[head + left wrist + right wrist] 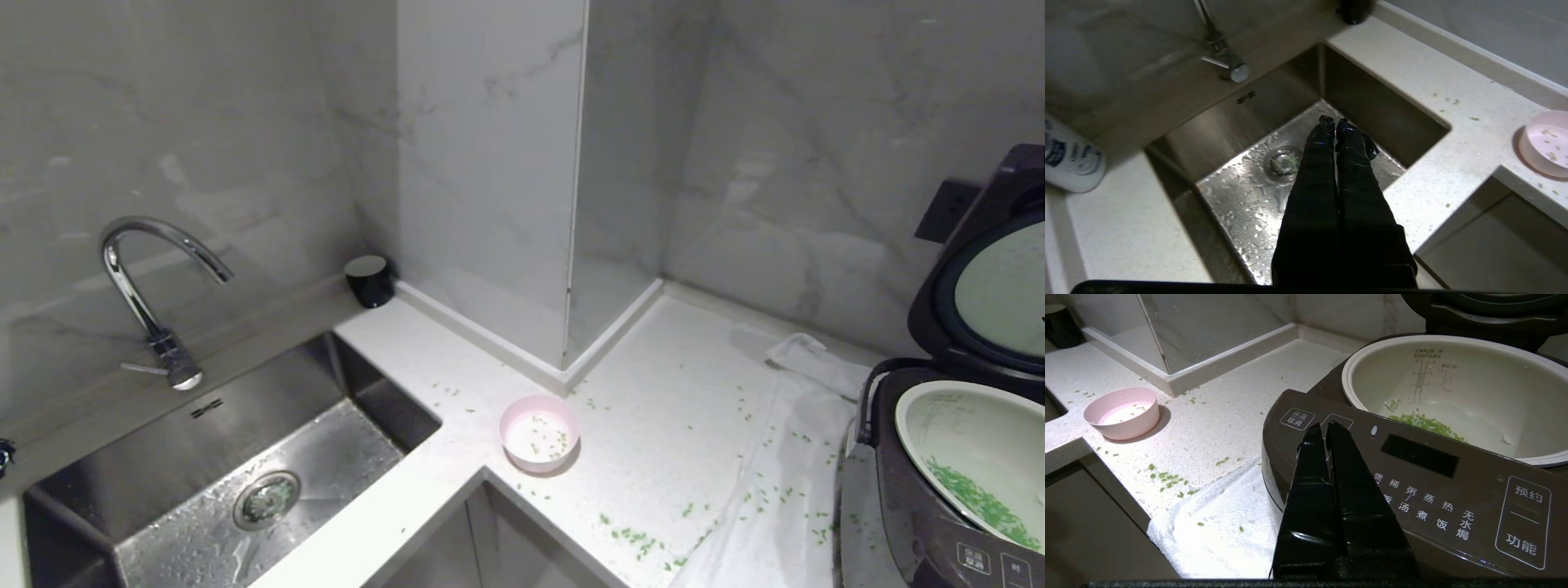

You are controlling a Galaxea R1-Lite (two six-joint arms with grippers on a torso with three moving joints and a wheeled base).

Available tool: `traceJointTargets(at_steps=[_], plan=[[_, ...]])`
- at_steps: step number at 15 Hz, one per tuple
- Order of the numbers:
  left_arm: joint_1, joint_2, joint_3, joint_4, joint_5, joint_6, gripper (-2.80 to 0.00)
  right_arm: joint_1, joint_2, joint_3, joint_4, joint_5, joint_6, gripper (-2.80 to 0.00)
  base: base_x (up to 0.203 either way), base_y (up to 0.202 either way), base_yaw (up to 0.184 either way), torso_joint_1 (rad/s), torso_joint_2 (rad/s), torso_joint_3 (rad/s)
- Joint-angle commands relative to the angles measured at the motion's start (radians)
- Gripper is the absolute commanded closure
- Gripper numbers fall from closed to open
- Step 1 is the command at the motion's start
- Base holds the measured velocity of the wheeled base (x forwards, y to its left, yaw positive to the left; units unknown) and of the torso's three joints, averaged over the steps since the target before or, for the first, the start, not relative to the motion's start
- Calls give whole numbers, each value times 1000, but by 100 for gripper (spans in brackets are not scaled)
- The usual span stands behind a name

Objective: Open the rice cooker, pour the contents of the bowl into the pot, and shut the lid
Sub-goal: Pick up the bowl on the table

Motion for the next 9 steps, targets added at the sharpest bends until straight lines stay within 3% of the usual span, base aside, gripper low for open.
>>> traceJointTargets(at_steps=[1,4,6,9], plan=[[58,-152,36,-15,-1,13,0,0,0,2,0,0,0,0,0,0,0,0,0,0],[187,-278,62,-78,-7,29,0,0,0,2,0,0,1,0,0,0,0,0,0,0],[214,-407,120,-92,-49,99,0,0,0,2,0,0,0,0,0,0,0,0,0,0],[212,-566,340,-99,-94,163,0,0,0,2,0,0,0,0,0,0,0,0,0,0]])
